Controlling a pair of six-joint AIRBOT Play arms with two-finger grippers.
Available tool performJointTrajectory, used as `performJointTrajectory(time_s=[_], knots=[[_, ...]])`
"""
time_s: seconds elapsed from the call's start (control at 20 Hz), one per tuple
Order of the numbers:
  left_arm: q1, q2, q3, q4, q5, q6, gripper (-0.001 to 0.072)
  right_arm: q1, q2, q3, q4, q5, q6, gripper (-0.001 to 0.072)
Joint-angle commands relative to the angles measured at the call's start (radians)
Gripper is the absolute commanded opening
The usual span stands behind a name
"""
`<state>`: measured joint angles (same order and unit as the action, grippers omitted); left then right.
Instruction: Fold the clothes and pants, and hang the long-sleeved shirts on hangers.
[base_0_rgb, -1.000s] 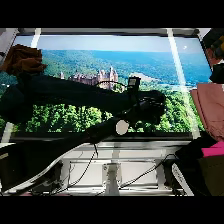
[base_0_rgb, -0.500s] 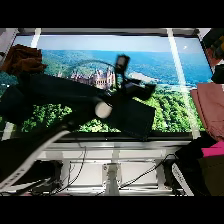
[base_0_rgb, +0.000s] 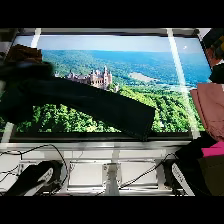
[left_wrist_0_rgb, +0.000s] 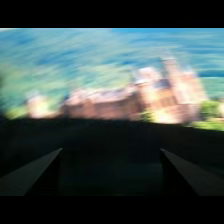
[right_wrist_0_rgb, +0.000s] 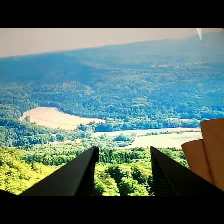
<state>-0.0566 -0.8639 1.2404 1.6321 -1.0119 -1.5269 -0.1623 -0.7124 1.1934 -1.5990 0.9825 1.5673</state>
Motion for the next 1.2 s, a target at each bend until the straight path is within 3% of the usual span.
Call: performJointTrajectory(time_s=[0.0,0.2,0.55,0.8,1.15], knots=[[0.343,0.096,-0.003,0.097,-0.173,-0.037,0.0689,-0.001,-0.016,0.0,0.011,0.001,0.001,0.0371],[0.569,0.051,-0.072,0.088,-0.112,-0.075,0.069,-0.001,-0.026,0.0,0.017,0.0,0.001,0.0371],[0.572,-0.28,-0.13,0.088,0.018,-0.087,0.0703,-0.001,-0.026,0.0,0.019,-0.005,0.001,0.0371],[0.571,-0.437,-0.13,0.076,0.184,-0.24,0.0702,-0.001,-0.026,0.0,0.036,-0.005,0.002,0.0371],[0.571,-0.583,-0.13,-0.177,0.4,-0.251,0.0701,-0.001,-0.026,0.0,0.077,-0.006,0.002,0.0371]])
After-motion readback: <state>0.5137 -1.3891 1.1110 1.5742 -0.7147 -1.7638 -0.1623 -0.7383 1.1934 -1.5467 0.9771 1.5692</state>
